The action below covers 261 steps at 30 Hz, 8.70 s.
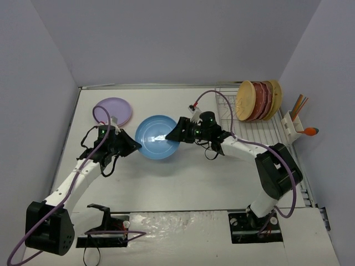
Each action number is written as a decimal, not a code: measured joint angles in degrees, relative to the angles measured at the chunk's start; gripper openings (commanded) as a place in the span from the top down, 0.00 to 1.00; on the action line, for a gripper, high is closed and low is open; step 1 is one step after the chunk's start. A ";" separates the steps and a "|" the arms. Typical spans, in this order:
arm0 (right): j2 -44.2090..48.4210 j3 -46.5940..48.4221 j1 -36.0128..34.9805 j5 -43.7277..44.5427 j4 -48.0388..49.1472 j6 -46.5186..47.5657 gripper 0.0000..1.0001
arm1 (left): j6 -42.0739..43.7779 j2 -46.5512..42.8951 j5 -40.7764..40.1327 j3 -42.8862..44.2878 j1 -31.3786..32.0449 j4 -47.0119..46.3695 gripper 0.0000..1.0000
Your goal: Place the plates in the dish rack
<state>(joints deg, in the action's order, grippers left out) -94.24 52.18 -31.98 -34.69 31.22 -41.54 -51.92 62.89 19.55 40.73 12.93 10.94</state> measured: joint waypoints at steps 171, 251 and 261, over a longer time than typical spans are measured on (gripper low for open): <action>35.25 1.66 17.12 14.39 -31.84 23.17 0.00 | 7.96 43.33 -21.21 40.75 -7.51 26.04 1.00; 5.96 33.27 16.00 63.03 -36.75 42.38 1.00 | 29.23 -2.92 -30.59 16.89 -6.00 28.58 0.03; -9.92 36.96 17.33 70.20 -33.19 48.95 1.00 | 30.64 -2.10 -30.95 11.90 -7.21 27.23 0.03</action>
<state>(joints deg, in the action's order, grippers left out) -104.16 89.14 -14.65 35.51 -1.97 7.41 -21.28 60.79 -11.40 52.63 5.72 38.17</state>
